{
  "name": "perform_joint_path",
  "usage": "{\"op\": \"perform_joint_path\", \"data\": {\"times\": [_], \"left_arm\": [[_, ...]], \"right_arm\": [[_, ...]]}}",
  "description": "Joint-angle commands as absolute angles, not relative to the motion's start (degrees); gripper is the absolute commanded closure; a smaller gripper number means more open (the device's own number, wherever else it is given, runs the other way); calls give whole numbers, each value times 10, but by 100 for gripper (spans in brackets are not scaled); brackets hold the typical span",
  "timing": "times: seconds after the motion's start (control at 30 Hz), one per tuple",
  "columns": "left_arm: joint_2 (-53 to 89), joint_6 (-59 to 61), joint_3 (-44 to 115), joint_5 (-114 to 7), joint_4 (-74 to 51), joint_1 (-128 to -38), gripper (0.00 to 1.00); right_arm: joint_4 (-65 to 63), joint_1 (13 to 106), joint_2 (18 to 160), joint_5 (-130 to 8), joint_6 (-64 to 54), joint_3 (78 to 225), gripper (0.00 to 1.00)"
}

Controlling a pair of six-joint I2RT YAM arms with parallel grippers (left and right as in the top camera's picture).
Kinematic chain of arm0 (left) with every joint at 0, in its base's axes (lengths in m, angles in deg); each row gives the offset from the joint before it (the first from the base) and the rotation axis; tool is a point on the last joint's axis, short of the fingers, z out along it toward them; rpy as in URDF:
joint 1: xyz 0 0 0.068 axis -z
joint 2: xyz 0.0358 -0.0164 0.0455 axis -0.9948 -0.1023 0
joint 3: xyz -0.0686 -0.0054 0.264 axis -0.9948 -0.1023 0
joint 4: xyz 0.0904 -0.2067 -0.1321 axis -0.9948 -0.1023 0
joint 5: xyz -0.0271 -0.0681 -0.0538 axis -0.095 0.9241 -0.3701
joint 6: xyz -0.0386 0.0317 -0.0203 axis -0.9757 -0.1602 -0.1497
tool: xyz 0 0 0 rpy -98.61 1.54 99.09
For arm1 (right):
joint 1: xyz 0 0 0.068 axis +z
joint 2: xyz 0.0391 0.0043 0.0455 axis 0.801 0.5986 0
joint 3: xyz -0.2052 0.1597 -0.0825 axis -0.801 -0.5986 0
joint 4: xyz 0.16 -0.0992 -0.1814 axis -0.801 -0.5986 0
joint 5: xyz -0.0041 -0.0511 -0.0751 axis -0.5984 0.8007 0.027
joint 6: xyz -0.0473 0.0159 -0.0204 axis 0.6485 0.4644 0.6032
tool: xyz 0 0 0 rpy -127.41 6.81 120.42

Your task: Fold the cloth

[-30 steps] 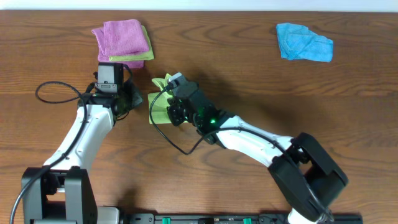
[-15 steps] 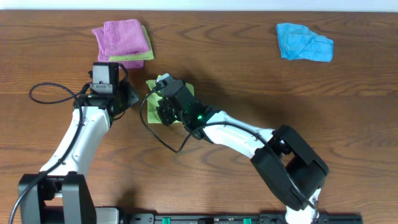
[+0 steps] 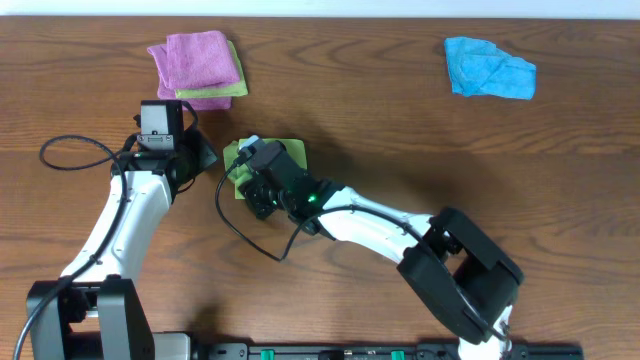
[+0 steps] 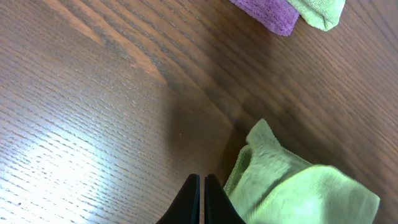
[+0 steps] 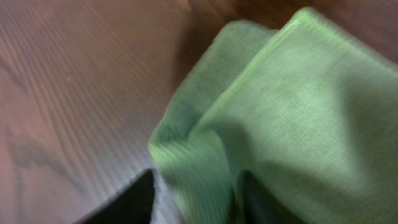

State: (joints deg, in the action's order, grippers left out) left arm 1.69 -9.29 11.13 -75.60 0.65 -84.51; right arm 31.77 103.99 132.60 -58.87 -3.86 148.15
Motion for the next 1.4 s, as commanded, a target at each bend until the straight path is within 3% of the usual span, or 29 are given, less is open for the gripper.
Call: {"op": "perform_joint_path", "data": {"times": [0.0,0.2,0.3,0.47,0.6,0.73,1.03,1.37], "left_arm": [[25,-83,125,-763,4,-849,94],[25,-83,125,-763,4,-849,94],[25,-83,126,-763,4,-849,94],[42,-83,126,-762,-3,-849,55],[79,-86,126,-762,-20,-849,36],[107,-120,126,-762,-61,-849,25],[112,-163,124,-650,-103,-848,14],[112,-221,60,-596,-88,-832,14]], "right_arm": [[317,1048,1336,-606,-33,1492,42],[317,1048,1336,-644,-31,1492,23],[318,1047,1329,-665,-32,1492,1],[296,1038,1272,-669,-36,1492,1],[232,1021,1206,-669,-36,1492,1],[142,992,1136,-669,-27,1492,1],[-73,866,939,-666,34,1468,1],[-109,691,622,-709,37,1251,1]]}}
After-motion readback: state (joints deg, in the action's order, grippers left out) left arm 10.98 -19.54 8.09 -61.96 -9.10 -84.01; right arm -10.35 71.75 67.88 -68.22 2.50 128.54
